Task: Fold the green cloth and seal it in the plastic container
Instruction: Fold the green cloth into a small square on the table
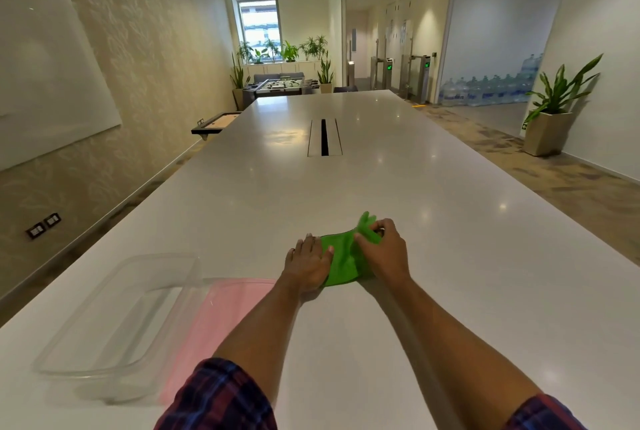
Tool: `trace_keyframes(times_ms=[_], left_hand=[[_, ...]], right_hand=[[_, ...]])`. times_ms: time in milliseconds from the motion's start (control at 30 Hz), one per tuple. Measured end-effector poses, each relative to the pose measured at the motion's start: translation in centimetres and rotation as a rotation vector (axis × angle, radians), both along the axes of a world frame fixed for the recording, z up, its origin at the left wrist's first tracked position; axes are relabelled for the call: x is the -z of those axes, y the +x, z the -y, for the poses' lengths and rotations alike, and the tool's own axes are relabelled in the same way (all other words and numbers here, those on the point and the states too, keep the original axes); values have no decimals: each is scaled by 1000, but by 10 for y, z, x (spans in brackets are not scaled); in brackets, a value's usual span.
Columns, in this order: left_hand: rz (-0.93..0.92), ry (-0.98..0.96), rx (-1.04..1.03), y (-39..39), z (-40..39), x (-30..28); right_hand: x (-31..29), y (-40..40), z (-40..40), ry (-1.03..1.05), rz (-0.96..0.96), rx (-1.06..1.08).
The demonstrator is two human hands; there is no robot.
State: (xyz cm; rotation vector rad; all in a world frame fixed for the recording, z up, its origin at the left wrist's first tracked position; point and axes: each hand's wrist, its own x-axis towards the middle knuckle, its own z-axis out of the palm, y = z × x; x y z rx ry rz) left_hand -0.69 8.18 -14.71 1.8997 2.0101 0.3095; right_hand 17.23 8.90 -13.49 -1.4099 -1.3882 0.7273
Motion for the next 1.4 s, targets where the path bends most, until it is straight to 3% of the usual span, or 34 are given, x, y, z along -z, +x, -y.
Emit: trace_keyframes(times_ms=[233, 333, 533, 633, 800, 900, 967, 1067, 1167, 1267, 1400], left_hand=[[221, 221, -116, -10, 11, -29], [381, 203, -179, -12, 15, -36], [712, 171, -309, -21, 20, -36], [685, 151, -235, -26, 23, -35], [750, 192, -158, -28, 29, -34], [563, 185, -69, -26, 29, -30], [384, 166, -43, -25, 28, -31], [145, 69, 8, -23, 21, -29], [-173, 46, 25, -20, 20, -26], [-261, 161, -23, -16, 21, -26], [-182, 197, -69, -16, 22, -29]], right_hand=[[1, -26, 24, 176, 276, -212], [4, -33, 28, 206, 491, -329], [13, -43, 25, 260, 673, -533], [19, -42, 24, 286, 818, -625], [21, -40, 24, 299, 880, -673], [21, -39, 26, 331, 892, -685], [23, -41, 27, 372, 756, -692], [29, -36, 28, 398, 621, -395], [37, -30, 19, 341, 768, -208], [30, -31, 21, 118, 627, -96], [21, -42, 17, -91, 287, -68]])
